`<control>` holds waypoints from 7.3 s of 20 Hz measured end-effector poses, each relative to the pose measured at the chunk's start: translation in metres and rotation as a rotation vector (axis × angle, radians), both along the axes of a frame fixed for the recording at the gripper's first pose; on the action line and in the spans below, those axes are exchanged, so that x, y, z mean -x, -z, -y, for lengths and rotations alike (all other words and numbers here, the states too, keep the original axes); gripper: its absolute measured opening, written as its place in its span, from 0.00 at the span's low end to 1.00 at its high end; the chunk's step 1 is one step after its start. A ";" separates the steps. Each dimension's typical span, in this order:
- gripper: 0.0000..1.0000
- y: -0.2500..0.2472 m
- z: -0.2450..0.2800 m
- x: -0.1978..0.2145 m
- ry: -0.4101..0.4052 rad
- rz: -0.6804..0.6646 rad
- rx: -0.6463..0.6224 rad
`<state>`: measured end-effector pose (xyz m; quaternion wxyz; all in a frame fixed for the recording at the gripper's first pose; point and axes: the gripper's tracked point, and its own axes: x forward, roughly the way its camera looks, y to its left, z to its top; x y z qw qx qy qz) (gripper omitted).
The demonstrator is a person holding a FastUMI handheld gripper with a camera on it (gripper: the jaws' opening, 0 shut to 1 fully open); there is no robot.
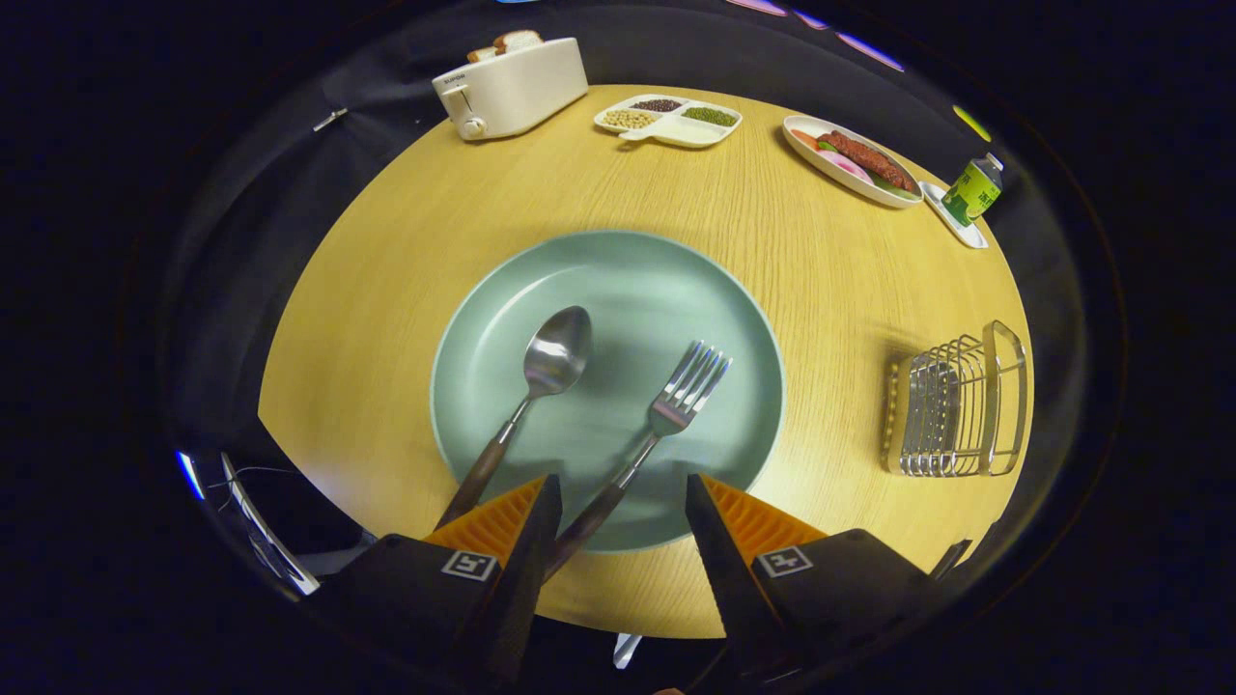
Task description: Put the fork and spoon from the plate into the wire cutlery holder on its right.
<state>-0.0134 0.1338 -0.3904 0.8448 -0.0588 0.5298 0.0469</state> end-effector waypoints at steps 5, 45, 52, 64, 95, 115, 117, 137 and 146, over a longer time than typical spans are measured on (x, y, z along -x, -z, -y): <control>0.46 0.014 0.001 0.000 0.006 -0.074 0.010; 0.08 -0.126 0.221 0.020 0.106 -0.281 -0.156; 0.09 -0.110 0.218 0.014 0.071 -0.395 -0.122; 0.90 -0.146 0.218 -0.002 0.064 -0.243 -0.141; 1.00 -0.034 -0.038 -0.010 0.097 -0.085 -0.210; 0.19 0.020 -0.055 -0.006 0.081 -0.230 -0.100; 0.15 0.031 -0.057 0.001 0.060 -0.249 -0.129; 0.11 -0.074 0.000 -0.005 0.107 -0.150 -0.326; 0.11 -0.167 0.057 0.002 0.097 -0.092 -0.379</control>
